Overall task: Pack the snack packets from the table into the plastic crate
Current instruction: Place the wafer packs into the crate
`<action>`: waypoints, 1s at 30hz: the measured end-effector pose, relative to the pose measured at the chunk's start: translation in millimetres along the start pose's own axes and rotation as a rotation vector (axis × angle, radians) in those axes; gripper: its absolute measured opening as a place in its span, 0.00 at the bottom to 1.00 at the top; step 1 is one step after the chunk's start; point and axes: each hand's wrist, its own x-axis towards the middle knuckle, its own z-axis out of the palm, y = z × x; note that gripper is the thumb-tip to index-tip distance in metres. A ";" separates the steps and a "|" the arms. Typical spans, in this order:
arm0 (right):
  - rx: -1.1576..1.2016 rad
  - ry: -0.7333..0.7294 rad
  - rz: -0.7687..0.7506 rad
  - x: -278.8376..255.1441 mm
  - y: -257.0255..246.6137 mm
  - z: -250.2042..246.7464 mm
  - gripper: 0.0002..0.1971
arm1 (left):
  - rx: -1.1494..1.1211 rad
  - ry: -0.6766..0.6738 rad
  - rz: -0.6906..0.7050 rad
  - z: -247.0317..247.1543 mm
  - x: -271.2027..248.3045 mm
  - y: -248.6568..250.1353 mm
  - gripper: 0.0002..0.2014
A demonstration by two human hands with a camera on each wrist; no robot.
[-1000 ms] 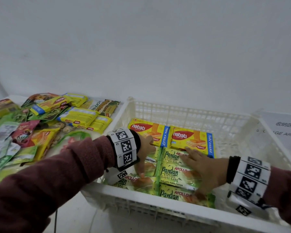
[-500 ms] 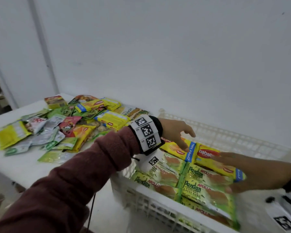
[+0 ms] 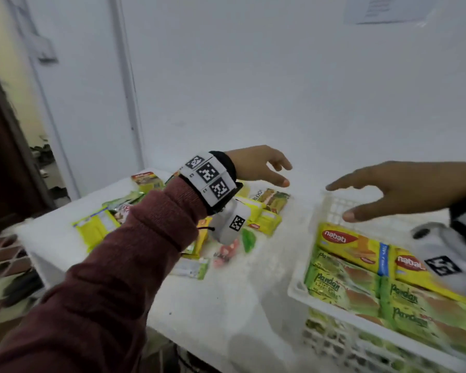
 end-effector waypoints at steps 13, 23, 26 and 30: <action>0.060 0.020 0.207 227.7 -131.3 27.4 0.31 | 0.195 -0.210 -0.248 10.4 -47.5 -196.0 0.14; 0.078 -0.058 0.299 313.6 -116.4 70.4 0.38 | 0.265 -0.433 -0.285 46.7 -7.5 -256.1 0.30; 0.096 -0.081 0.282 333.4 -111.8 80.7 0.42 | 0.281 -0.503 -0.275 49.7 4.3 -263.5 0.35; 0.068 -0.092 0.280 350.1 -99.3 96.3 0.46 | 0.290 -0.584 -0.250 46.6 20.1 -271.1 0.41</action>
